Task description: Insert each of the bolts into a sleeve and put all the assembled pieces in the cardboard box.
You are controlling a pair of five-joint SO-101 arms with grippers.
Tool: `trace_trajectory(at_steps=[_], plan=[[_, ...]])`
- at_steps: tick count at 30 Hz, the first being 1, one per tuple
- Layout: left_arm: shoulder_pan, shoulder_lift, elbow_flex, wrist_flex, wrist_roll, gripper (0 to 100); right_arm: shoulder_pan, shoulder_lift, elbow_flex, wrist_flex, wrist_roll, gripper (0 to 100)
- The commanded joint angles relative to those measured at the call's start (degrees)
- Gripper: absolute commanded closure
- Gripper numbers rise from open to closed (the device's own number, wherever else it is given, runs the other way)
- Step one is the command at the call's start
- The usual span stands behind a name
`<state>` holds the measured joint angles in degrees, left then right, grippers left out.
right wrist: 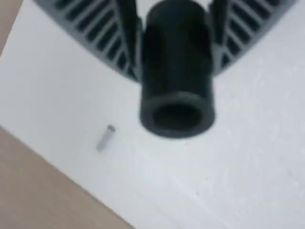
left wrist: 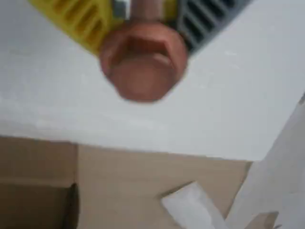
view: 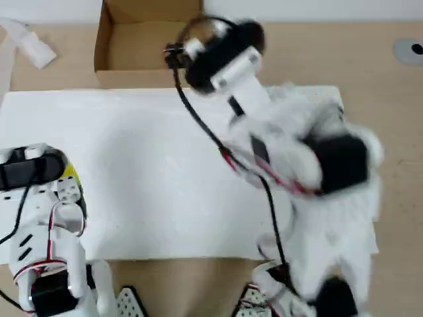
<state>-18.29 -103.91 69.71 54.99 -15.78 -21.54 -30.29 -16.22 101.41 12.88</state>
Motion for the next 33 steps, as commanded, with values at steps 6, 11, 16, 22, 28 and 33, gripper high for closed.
trace_trajectory(at_steps=[6,11,16,22,28,33], plan=[[12.92,-0.13,-3.52,-4.75,1.14,100,2.24,-31.87,26.86,-5.10,-2.20,98.8],[18.20,-0.13,-3.52,-4.75,1.14,100,7.08,-45.93,44.44,-12.57,-2.29,98.8],[22.15,-0.04,-3.52,-4.92,1.23,100,8.40,-58.15,59.91,-24.26,-4.13,98.8],[25.85,0.04,-0.53,-13.36,1.32,100,8.31,-67.21,77.67,-39.30,-4.22,98.8],[28.75,5.32,2.11,-22.24,1.32,100,5.93,-71.52,93.58,-51.69,-9.41,98.8],[30.33,13.85,1.67,-31.03,3.87,100,-1.98,-72.31,99.82,-58.99,-12.48,98.8]])
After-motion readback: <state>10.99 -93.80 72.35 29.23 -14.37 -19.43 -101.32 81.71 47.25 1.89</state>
